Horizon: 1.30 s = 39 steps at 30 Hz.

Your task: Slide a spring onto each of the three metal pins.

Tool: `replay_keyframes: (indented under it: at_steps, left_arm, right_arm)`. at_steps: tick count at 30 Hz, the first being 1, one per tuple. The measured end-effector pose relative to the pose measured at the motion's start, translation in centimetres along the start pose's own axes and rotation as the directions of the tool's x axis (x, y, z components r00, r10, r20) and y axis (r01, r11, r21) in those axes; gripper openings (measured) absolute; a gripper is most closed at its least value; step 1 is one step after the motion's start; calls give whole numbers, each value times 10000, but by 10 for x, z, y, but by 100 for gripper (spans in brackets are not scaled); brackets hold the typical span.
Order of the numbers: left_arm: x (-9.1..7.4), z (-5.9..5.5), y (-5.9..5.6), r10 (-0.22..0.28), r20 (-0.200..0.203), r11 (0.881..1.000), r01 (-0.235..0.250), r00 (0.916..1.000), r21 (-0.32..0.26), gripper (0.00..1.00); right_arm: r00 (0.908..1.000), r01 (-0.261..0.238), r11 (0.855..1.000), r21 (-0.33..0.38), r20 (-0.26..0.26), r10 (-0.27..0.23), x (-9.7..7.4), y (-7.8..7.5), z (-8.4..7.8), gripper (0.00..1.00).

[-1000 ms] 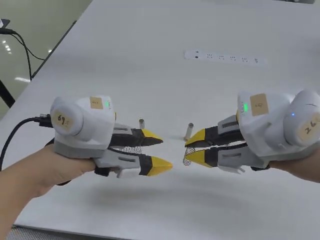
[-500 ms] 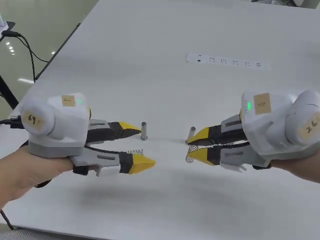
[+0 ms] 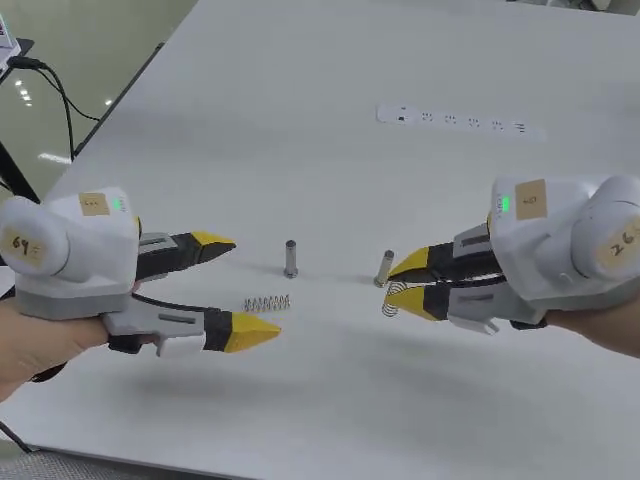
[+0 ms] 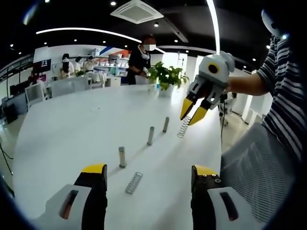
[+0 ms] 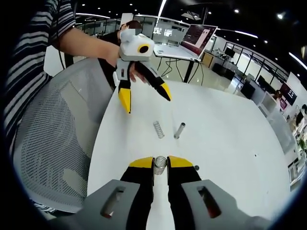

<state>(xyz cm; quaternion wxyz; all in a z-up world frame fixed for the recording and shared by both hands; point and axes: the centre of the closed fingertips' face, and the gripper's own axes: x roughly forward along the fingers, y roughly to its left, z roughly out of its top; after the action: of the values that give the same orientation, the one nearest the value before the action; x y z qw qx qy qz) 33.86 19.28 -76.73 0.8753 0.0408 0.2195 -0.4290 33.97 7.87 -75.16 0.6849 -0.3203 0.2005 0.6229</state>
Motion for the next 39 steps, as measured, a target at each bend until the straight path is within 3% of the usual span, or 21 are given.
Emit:
replay_keyframes:
  at_steps: [5, 11, 17, 28, 39]
  left_arm:
    - [-4, -10, 8, 315, -175, 9995, -316, 9993, -28, 77]
    - [-3, -12, 9, 468, -168, 9988, -470, 9988, -120, 90]
    - [-2, -10, 8, 438, -22, 9986, -439, 9990, -303, 96]
    - [-3, -12, 6, 379, -1, 9981, -378, 9993, -488, 98]
    - [-3, -9, 5, 318, 6, 9981, -317, 9995, -522, 98]
  right_arm:
    - [10000, 71, 10000, 19, 9, -71, 0, -3, 0, 7]
    - [10000, 26, 9999, 156, -45, -25, 0, -3, -1, 7]
    - [9998, 109, 9999, 116, -148, -107, -1, -7, -2, 7]
    - [9989, 425, 9989, 207, -186, -421, -3, -24, -2, 7]
    - [9945, 1043, 9933, 506, -187, -1034, -2, -61, 0, 7]
